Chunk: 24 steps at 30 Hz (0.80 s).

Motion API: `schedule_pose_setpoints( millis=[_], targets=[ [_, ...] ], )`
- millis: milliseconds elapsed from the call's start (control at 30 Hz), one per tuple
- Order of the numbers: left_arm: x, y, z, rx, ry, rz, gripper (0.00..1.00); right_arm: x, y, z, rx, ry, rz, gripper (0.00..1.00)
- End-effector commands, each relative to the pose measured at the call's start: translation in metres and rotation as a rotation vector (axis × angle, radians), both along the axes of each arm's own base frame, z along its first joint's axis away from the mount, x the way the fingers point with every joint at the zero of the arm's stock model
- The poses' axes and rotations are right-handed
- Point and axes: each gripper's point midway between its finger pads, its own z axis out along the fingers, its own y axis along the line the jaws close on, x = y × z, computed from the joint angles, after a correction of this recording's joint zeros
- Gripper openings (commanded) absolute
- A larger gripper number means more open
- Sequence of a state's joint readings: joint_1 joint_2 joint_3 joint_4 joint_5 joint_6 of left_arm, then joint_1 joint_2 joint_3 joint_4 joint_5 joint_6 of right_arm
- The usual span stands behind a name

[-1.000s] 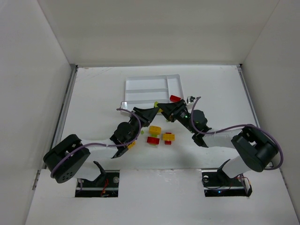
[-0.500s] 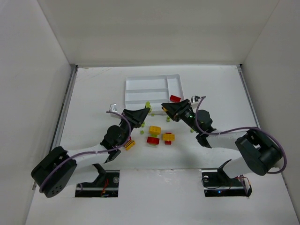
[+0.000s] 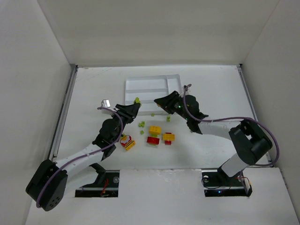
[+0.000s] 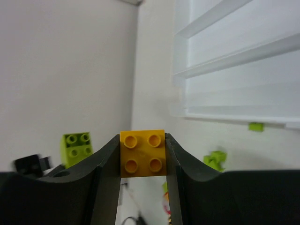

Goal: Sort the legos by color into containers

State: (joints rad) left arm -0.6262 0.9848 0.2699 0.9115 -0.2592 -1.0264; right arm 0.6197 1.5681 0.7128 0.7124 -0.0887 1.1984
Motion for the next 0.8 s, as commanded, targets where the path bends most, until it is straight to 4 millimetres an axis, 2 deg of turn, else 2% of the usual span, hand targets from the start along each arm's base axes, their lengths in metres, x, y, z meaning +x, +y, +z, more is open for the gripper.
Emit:
schedule_pose_setpoints(
  millis=[0,133,300,767],
  targets=[
    [0.013,-0.002,0.007,0.128,0.010,0.020,0.15,0.021,-0.003,-0.021,-0.318,-0.031,-0.036,0.34],
    [0.023,-0.006,0.002,0.222,0.036,0.024,0.15,0.043,-0.007,-0.041,-0.577,-0.036,-0.037,0.33],
    [0.029,-0.007,0.001,0.280,0.044,0.024,0.15,0.053,-0.014,-0.058,-0.745,-0.025,-0.010,0.34],
    [0.040,-0.005,-0.015,0.323,0.076,0.028,0.16,0.071,-0.006,-0.084,-0.849,0.001,0.031,0.38]
  ],
)
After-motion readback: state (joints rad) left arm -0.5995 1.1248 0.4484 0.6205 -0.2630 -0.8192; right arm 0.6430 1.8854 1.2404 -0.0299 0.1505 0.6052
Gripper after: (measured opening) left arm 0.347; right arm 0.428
